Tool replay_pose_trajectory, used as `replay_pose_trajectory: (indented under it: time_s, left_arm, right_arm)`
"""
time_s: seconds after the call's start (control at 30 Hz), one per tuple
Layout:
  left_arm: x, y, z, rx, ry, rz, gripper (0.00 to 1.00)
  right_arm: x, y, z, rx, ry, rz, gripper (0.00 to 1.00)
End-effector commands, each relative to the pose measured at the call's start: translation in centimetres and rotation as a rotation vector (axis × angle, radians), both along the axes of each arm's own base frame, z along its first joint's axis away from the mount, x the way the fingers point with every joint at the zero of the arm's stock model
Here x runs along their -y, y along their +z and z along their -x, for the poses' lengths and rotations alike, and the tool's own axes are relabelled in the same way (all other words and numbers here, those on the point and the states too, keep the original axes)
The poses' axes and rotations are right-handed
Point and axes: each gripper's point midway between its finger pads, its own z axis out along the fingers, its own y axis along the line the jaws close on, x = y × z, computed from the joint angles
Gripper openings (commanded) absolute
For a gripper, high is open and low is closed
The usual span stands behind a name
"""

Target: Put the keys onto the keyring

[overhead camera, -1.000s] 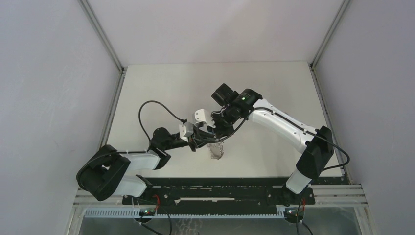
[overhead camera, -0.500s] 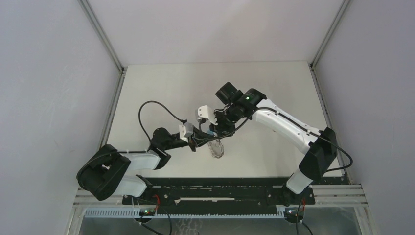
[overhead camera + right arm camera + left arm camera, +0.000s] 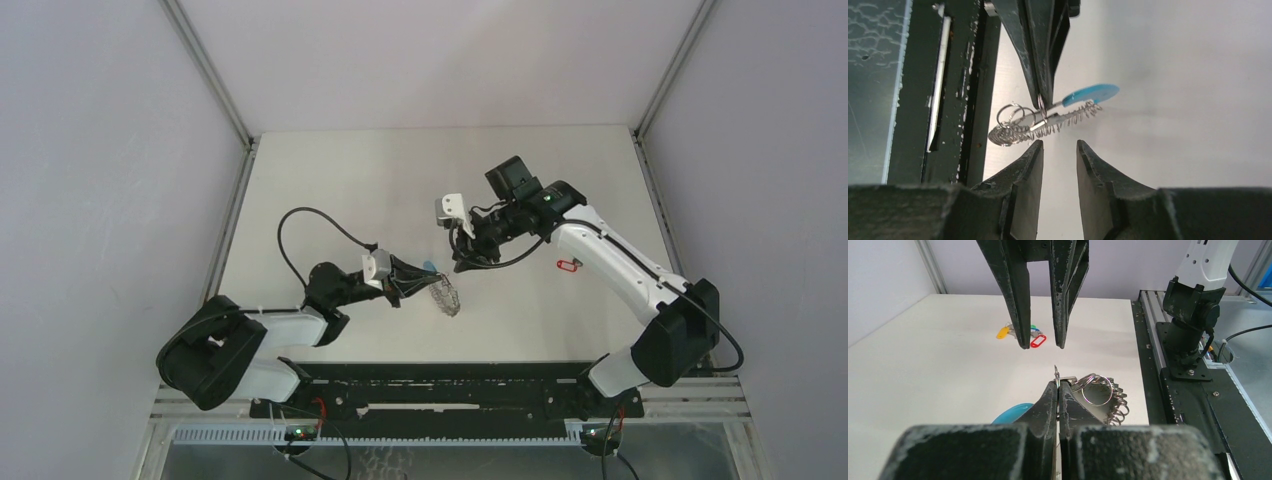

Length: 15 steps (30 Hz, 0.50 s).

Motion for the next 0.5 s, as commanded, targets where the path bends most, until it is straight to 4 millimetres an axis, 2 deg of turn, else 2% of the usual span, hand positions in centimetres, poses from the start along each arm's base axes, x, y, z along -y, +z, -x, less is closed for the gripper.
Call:
replay_pose_trajectory:
  time_s: [0.0, 0.23, 0.47]
  left_arm:
    - [-0.3, 2.8, 0.2, 0.089, 0.001, 0.067, 0.0]
    - [-0.3, 2.9, 0.2, 0.09, 0.0, 0.069, 0.0]
    - [-0.3, 3.1, 0.2, 0.092, -0.003, 0.071, 0.0]
  right_arm:
    - [-1.9, 1.7, 0.5, 0.017, 0.097, -0.132, 0.31]
    - [-2.4, 1.0, 1.2, -0.037, 0.142, -0.137, 0.31]
    - [-2.6, 0.4, 1.3, -0.079, 0.163, -0.113, 0.25]
